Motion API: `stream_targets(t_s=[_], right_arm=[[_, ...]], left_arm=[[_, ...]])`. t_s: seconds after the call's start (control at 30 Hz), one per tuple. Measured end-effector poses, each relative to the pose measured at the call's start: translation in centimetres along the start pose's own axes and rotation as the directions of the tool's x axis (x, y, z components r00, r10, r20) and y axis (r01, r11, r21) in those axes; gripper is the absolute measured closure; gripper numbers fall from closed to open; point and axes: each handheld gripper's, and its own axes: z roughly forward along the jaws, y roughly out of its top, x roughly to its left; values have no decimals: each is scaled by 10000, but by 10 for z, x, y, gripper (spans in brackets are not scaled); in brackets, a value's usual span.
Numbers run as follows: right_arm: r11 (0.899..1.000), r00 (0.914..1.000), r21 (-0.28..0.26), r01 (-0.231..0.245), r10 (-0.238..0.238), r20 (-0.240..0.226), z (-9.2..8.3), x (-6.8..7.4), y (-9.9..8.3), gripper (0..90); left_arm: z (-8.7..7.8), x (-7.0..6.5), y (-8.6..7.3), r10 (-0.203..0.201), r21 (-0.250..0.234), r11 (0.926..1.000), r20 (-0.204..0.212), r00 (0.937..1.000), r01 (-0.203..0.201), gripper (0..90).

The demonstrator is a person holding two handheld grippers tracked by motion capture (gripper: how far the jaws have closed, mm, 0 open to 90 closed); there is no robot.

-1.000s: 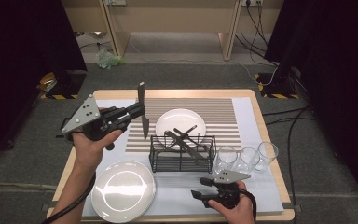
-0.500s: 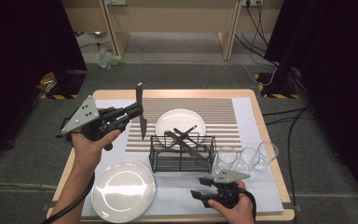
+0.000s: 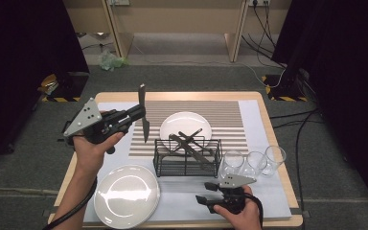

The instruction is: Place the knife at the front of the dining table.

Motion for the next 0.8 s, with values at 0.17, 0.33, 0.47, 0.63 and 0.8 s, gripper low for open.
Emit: stream_targets(t_s=[0.17,0.33,0.47,0.63,0.8], right_arm=[[10000,10000,-8,20,-20,0,0,0,0,394],[10000,10000,-24,34,-34,4,0,0,0,394],[10000,10000,-24,8,-8,-2,0,0,0,395],[10000,10000,3,1,-1,2,0,0,0,394],[10000,10000,-1,5,-5,14,0,0,0,395]], left_arm=[[-2,1,-2,-10,43,10000,-136,9999,11,835],[-2,2,-3,13,84,10000,-206,9998,-12,836],[-3,3,-4,27,158,9999,-284,9996,-22,836],[-5,5,-6,90,296,9995,-420,9991,-77,836],[-7,7,-9,84,365,9993,-540,9985,-64,835]])
